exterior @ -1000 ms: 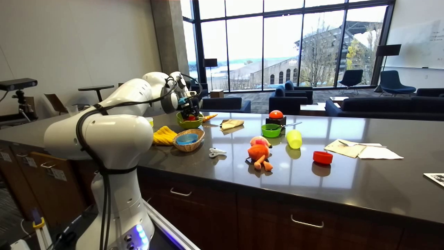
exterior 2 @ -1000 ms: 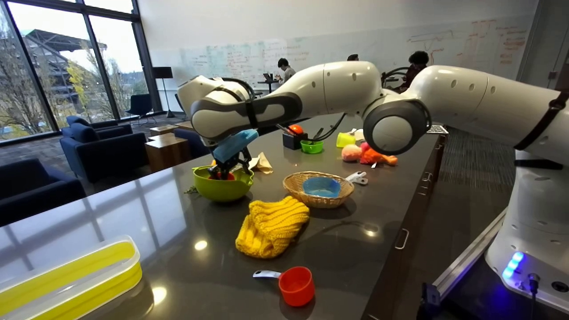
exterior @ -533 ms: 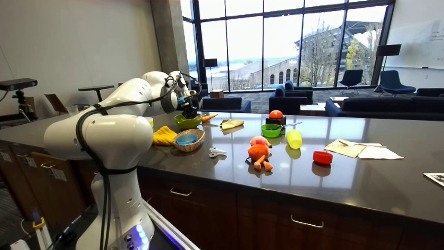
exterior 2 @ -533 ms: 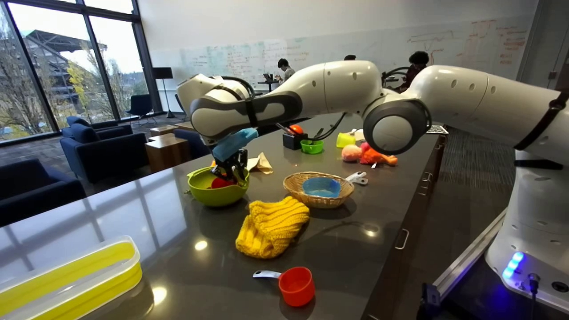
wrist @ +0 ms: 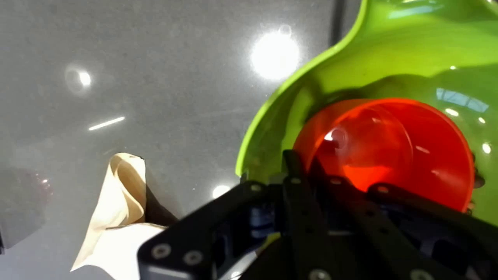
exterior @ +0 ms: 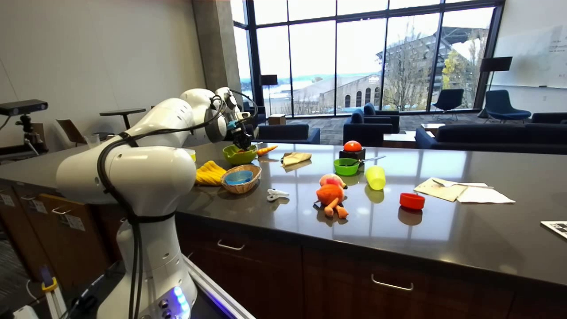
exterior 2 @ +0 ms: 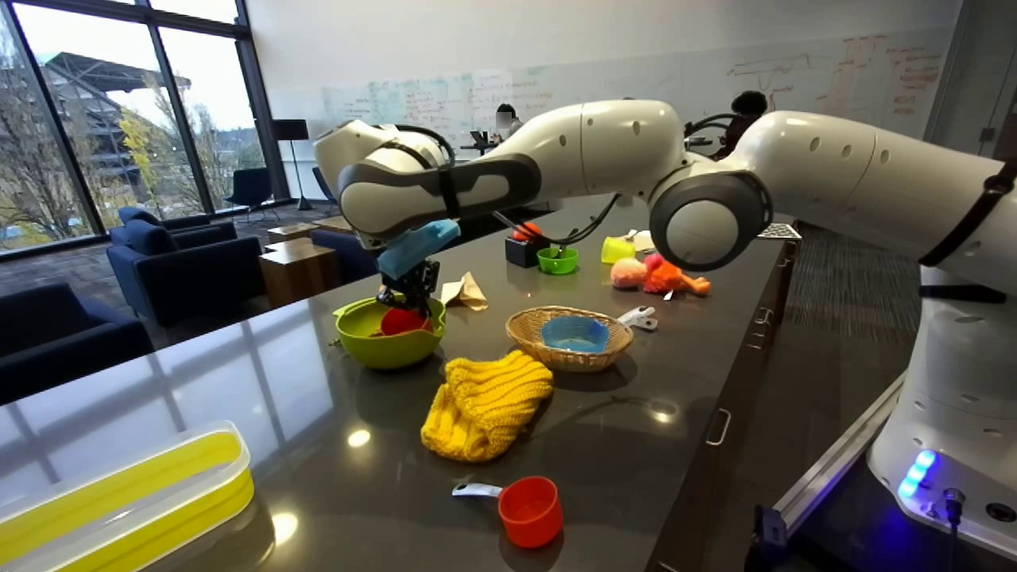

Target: Take the orange measuring cup out of the green bowl

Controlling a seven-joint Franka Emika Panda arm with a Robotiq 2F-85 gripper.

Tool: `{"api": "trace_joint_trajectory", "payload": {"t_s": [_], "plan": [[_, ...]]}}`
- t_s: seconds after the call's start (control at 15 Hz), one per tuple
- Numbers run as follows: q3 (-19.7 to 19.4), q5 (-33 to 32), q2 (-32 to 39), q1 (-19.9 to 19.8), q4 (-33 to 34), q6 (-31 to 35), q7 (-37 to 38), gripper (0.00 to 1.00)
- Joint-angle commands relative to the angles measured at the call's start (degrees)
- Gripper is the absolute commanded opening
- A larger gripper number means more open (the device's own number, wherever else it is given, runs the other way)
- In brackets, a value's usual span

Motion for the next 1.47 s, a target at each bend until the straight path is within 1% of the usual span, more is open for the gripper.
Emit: {"api": "trace_joint_trajectory", "payload": {"t_s": [0.0,0.13,0.2,0.27,0.33,0.4,0.47,0.6,0.8,0.87,0.93,1.0,1.13,1.2,1.4], "plan": [[-1.5,-2.1,-3.5,2.4,-1.0,-0.8,-0.6,0.01],[-1.7,-3.4,-4.7,3.5,0.9,-0.7,-2.2,0.01],[-1.8,-3.1,-2.0,3.1,8.3,-2.5,-3.8,0.01],[-2.1,-3.1,-5.0,3.0,5.0,0.3,-3.2,0.01],[-2.7,-2.9,-6.7,2.4,4.1,2.4,-1.2,0.01],[-3.7,-3.0,-7.2,1.1,4.6,2.6,2.2,0.01],[-4.2,-2.8,-8.0,0.0,4.5,2.9,3.6,0.01],[-4.3,-1.8,-8.5,-2.8,4.5,2.9,7.3,0.01],[-2.7,0.7,-8.6,-8.8,4.2,3.9,11.6,0.01],[-1.5,2.4,-8.2,-11.1,4.0,4.9,12.1,0.01],[0.2,4.6,-7.9,-13.7,3.6,6.8,10.9,0.01],[2.0,7.0,-7.1,-16.5,3.2,9.1,8.0,0.01],[4.9,11.5,-5.1,-21.4,2.9,11.3,5.4,0.01],[6.5,13.8,-2.7,-23.7,4.7,11.4,3.5,0.01],[10.6,20.2,2.0,-29.9,4.0,12.2,-0.8,0.01]]}}
